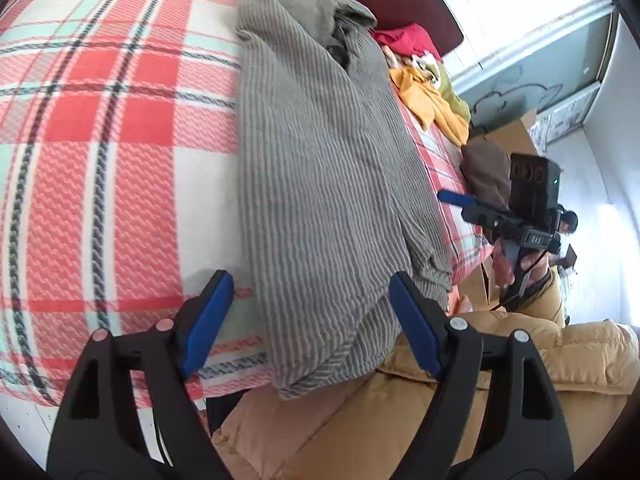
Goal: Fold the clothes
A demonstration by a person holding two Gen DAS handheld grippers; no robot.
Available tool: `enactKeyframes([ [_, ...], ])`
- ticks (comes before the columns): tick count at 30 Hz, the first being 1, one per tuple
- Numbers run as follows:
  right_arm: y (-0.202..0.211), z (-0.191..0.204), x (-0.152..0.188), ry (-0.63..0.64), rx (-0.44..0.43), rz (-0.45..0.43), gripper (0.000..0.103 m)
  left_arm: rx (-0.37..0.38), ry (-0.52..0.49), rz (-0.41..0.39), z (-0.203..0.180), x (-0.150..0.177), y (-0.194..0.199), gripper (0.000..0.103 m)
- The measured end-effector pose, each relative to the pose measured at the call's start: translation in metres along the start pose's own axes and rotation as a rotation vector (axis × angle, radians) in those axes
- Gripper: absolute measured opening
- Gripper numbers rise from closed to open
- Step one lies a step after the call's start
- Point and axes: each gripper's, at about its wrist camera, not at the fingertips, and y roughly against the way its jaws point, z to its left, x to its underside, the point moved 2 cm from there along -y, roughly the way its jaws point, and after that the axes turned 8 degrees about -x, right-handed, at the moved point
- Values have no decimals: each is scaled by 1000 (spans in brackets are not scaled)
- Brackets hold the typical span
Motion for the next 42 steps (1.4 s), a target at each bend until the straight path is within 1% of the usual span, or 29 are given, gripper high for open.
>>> enactKeyframes([
  [2, 6, -7, 21, -69, -8, 1, 77, 32, -11, 26, -6, 2, -4, 81],
  [5, -6, 1, 41, -91, -41, 24, 77, 121, -13, 93, -14, 9, -12, 81],
  [7, -14, 10, 47, -92, -106, 30, 77, 160, -17, 125, -20, 14, -19, 81],
  [9, -22, 17, 52, -102, -178, 39, 77, 186, -14, 142, -20, 21, -15, 81],
  [10, -24, 17, 52, -110, -195, 36, 77, 199, 4, 146, -19, 19, -16, 81],
  [13, -28, 13, 53, -139, -217, 19, 77, 259, 127, 159, -3, 16, -17, 81],
  [14, -29, 12, 54, -148, -225, 13, 74, 277, 164, 158, 1, 14, -18, 81],
  [15, -31, 10, 54, -158, -232, 7, 66, 290, 195, 157, 4, 13, -19, 81],
  [16, -32, 9, 54, -167, -240, 2, 61, 266, 181, 147, -1, 11, -19, 79],
  [17, -34, 7, 55, -177, -247, -4, 49, 242, 166, 138, -5, 10, -19, 64],
  [18, -35, 8, 55, -176, -236, -6, 39, 219, 152, 131, -9, 8, -19, 51],
  [19, -36, 8, 55, -178, -224, -7, 35, 207, 140, 148, -14, 8, -21, 21],
  [20, -35, 8, 54, -183, -223, -10, 28, 202, 153, 177, -17, 6, -25, 15],
  [21, -33, 9, 53, -187, -225, -14, 20, 203, 166, 186, -18, 5, -25, 15],
  [22, -31, 10, 51, -187, -240, -28, 16, 213, 178, 184, -17, -3, -23, 15],
  [23, -27, 12, 47, -187, -270, -50, 14, 223, 190, 182, -16, -10, -22, 15],
  [25, -19, 16, 41, -190, -330, -93, 12, 244, 214, 179, -14, -26, -19, 15],
  [27, -12, 17, 29, -195, -374, -125, 11, 264, 238, 175, -13, -41, -16, 15],
  [30, -5, 16, 4, -208, -410, -165, 11, 295, 274, 170, -10, -64, -12, 15],
  [32, -6, 12, -15, -228, -416, -197, 11, 315, 297, 166, -8, -79, -10, 15],
  [34, -11, 0, -35, -276, -427, -217, 11, 335, 321, 162, -7, -94, -7, 15],
  [37, -18, -23, -62, -345, -396, -222, 12, 361, 357, 156, -4, -118, -3, 15],
  [39, -22, -40, -79, -391, -362, -216, 14, 303, 376, 135, 4, -140, -10, 17],
  [40, -25, -48, -85, -408, -349, -212, 15, 294, 379, 139, 8, -147, -14, 29],
  [41, -26, -56, -90, -426, -331, -205, 19, 272, 416, 151, 15, -155, -22, 51],
  [42, -27, -66, -94, -448, -308, -197, 26, 232, 448, 152, 21, -160, -27, 62],
])
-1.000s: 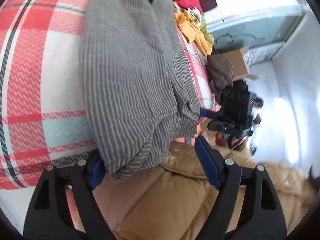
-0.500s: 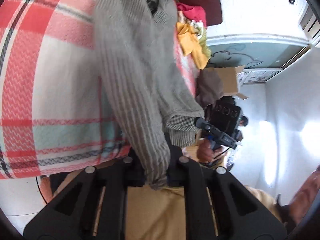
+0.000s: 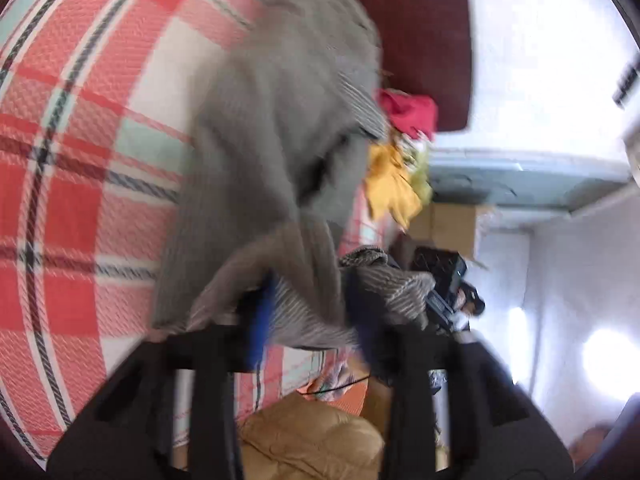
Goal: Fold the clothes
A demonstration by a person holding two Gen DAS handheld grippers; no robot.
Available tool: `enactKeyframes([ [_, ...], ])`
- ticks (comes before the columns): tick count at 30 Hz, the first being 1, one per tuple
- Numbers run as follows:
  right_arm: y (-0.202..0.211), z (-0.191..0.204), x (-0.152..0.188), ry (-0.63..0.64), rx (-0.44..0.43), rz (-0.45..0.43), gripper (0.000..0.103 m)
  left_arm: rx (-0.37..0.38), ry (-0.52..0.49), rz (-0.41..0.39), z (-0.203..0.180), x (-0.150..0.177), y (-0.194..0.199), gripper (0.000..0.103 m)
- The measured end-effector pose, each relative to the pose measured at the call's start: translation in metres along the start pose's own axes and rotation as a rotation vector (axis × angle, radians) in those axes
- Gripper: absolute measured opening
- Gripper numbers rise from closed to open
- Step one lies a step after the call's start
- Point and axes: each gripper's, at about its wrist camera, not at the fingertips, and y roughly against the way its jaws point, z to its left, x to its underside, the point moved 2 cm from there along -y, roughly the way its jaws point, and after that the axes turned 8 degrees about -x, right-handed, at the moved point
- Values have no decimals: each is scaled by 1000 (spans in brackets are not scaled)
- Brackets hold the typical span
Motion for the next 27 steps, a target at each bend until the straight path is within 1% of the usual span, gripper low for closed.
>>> enactKeyframes([
  [1, 0, -7, -8, -20, 26, -1, 32, -28, -3, -24, 1, -5, 0, 71],
  [2, 2, -12, -14, -31, 52, -8, 45, -57, -6, -48, 2, -10, 1, 71],
  [3, 5, -18, -19, -39, 80, -19, 49, -83, -10, -73, 3, -14, 1, 71],
  [5, 15, -16, -26, -4, 127, -53, 57, -96, -61, -133, -3, -13, 12, 71],
  [7, 30, -4, -30, 74, 165, -103, 58, -144, -160, -198, -16, -5, 24, 71],
  [8, 27, 5, -27, 142, 187, -98, 58, -172, -216, -228, -23, 1, 28, 71],
  [10, 14, 28, -17, 304, 233, -56, 58, -251, -368, -257, -43, 17, 28, 71],
  [11, 7, 39, -12, 386, 256, -35, 58, -286, -454, -255, -55, 26, 22, 71],
  [14, -14, 72, 3, 630, 323, 29, 58, -345, -606, -209, -73, 35, -5, 71],
  [15, -21, 83, 8, 711, 345, 51, 58, -373, -621, -194, -75, 32, -16, 71],
  [16, -32, 84, 12, 761, 382, 82, 58, -400, -633, -179, -76, 29, -27, 71],
  [18, -57, 75, 19, 829, 470, 154, 58, -449, -628, -142, -71, 20, -45, 71],
  [19, -70, 70, 23, 862, 514, 190, 58, -482, -602, -112, -65, 14, -56, 71],
  [20, -72, 67, 24, 871, 526, 203, 58, -511, -578, -83, -59, 8, -66, 71],
  [22, -66, 63, 24, 864, 516, 205, 58, -517, -559, -71, -52, 1, -72, 71],
  [23, -62, 61, 24, 860, 512, 206, 58, -516, -573, -76, -54, 2, -69, 71],
  [25, -56, 57, 24, 853, 502, 208, 58, -538, -588, -68, -56, 4, -67, 71],
  [27, -49, 53, 24, 846, 493, 210, 58, -540, -615, -102, -59, 13, -56, 71],
])
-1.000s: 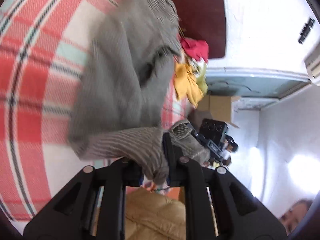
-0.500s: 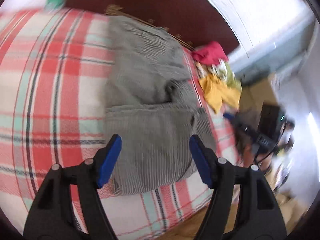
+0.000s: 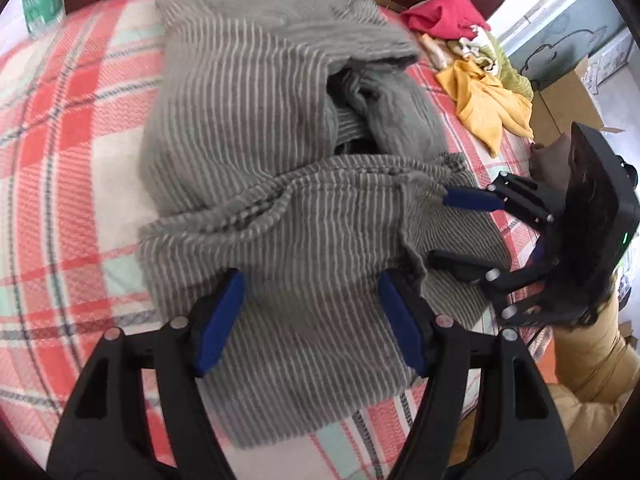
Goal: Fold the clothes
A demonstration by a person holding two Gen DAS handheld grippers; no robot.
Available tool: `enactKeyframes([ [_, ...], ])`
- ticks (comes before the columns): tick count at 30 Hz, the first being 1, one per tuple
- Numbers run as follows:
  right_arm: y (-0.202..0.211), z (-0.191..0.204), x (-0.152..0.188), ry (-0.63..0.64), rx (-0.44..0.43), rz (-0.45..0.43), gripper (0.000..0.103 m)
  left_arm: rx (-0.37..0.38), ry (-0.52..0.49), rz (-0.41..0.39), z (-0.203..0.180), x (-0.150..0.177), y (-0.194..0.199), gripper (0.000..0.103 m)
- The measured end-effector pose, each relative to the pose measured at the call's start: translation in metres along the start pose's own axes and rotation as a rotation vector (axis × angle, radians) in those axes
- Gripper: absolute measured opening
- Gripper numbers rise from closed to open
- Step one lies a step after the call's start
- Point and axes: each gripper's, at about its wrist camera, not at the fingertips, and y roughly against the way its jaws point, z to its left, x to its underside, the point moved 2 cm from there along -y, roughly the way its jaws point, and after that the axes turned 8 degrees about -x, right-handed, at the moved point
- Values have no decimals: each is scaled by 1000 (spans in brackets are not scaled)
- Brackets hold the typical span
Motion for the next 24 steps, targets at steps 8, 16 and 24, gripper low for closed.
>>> enactKeyframes([
  [8, 28, 27, 31, 173, -28, 8, 83, 7, -169, -174, -19, 50, 58, 72],
  [16, -20, 71, 64, 540, 218, 176, 82, -69, -350, -86, -54, 80, 24, 73],
  [24, -42, 64, 49, 582, 253, 151, 47, -168, -437, -84, -61, 71, 6, 73],
])
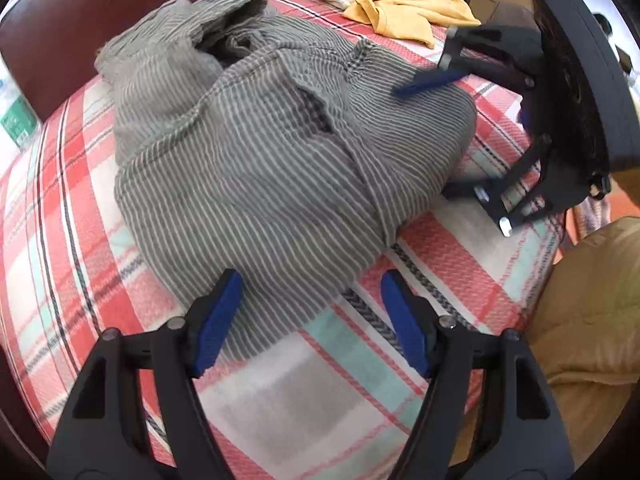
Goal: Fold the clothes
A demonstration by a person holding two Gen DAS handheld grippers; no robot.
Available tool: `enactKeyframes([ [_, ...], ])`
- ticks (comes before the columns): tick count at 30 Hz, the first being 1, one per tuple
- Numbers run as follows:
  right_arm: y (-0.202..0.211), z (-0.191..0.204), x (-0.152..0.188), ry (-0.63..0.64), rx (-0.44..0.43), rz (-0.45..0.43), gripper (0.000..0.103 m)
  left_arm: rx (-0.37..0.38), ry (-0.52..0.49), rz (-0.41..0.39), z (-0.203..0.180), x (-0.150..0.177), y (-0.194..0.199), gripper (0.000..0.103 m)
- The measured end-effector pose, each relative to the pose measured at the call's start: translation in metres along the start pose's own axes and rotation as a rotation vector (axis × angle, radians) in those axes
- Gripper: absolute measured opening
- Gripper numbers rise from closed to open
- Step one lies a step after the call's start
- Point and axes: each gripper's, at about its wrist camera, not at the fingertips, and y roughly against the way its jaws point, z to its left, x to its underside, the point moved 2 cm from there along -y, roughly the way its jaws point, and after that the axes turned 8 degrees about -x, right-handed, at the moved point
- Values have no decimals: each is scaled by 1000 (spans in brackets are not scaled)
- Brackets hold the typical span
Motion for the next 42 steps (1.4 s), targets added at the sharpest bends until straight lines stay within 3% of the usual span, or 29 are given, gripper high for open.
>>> enactKeyframes([
  [1, 2, -6, -2, -32, -28, -8, 33, -11, -13, 1, -1, -2, -2, 73],
  [2, 6, -14, -4, -76, -64, -21, 26, -21, -26, 2, -1, -3, -3, 74],
  [5, 18, -39, -9, -209, -172, -61, 14, -37, -70, 10, -3, -5, -8, 74],
  [7, 26, -55, -14, -297, -244, -87, 13, -44, -84, 11, 1, -9, -8, 74],
  [9, 34, -72, -18, -385, -316, -114, 11, -52, -88, 13, 6, -15, -6, 54],
  [10, 39, -75, -19, -407, -343, -121, 11, -54, -89, 14, 9, -18, -5, 35],
  [13, 51, -72, -23, -413, -415, -127, 9, -11, -84, -8, 17, -25, 18, 17],
  [20, 99, -58, -19, -407, -521, -166, 9, 114, -215, -40, -5, -2, 93, 17],
  [23, 110, -58, -17, -393, -502, -164, 9, 71, -208, -64, -12, 0, 88, 17],
  [25, 106, -59, -15, -422, -506, -154, 9, 42, -203, -80, -17, 2, 85, 20],
  [27, 99, -59, -15, -442, -518, -150, 9, 14, -198, -96, -22, 4, 83, 38],
  [29, 91, -59, -15, -458, -527, -144, 9, -15, -193, -113, -27, 5, 80, 80],
  [30, 89, -59, -14, -462, -527, -143, 9, -29, -191, -121, -30, 6, 78, 86],
  [32, 90, -60, -15, -470, -528, -149, 9, -57, -187, -134, -35, 8, 75, 86],
  [37, 94, -64, -17, -482, -523, -171, 9, -123, -190, -40, -33, 6, 36, 86],
  [39, 97, -64, -17, -478, -515, -175, 9, -146, -189, -2, -31, 5, 21, 64],
  [40, 98, -63, -18, -470, -509, -176, 9, -129, -168, 15, -23, 3, 18, 29],
  [41, 100, -64, -19, -460, -500, -175, 9, -103, -152, 12, -14, -1, 22, 17],
  [42, 102, -65, -20, -450, -490, -174, 9, -77, -136, 10, -4, -5, 27, 17],
])
